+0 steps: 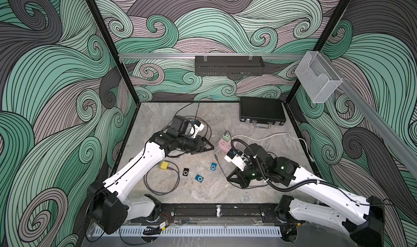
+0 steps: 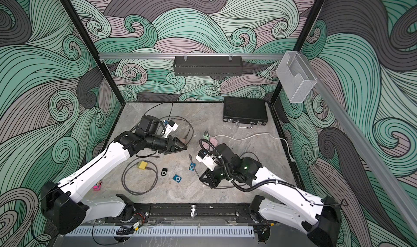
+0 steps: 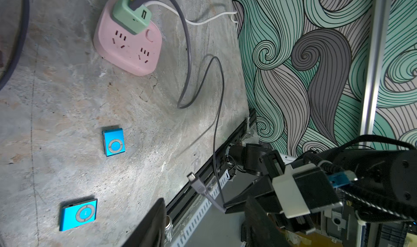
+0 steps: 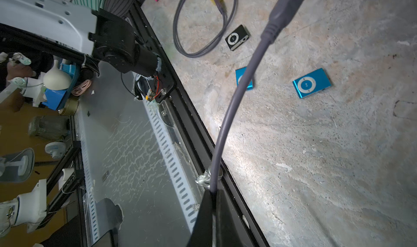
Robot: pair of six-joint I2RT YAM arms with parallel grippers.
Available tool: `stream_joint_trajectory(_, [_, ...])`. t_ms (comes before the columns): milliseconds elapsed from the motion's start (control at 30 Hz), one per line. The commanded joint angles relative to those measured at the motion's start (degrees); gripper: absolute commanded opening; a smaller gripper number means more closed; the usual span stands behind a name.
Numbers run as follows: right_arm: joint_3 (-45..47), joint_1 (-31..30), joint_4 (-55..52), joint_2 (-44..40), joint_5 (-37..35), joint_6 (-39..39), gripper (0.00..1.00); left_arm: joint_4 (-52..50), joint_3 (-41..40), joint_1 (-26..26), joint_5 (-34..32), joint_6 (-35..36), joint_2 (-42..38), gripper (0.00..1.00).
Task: Charge mp3
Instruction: Pick up the charging cable from the center of the board.
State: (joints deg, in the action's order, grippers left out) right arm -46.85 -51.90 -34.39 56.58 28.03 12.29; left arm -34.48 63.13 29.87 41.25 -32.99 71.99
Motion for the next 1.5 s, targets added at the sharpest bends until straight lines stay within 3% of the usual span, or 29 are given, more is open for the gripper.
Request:
stream_joint_trajectory(0, [0.37, -0.57, 2.95, -1.70, 2.06, -2.09, 0.00, 2.31, -1.16, -0.11, 3.98, 0.17, -1.20, 0.56])
stream_joint_trajectory(167, [0.44, -0.66, 2.74, -3.77, 2.96, -2.54, 0.00, 0.55, -1.32, -0.45, 4.25, 0.21, -3.15, 0.56])
stream_joint_trajectory(400, [0.45, -0.82, 3.63, -3.25, 3.33, -2.09, 0.00, 4.15, -3.16, -0.51, 10.75, -1.39, -5.59, 0.56])
stream_joint_trajectory(767, [-0.61, -1.95, 5.38, -2.64, 3.57, -1.67, 0.00, 5.66, -4.98, -0.45, 13.35, -1.73, -4.05, 0.55])
stream_joint_trajectory(1467, [1.21, -2.85, 7.54, -6.00, 3.42, -0.55, 0.00, 9.50, -5.84, -0.43, 16.53, -2.70, -2.86, 0.37])
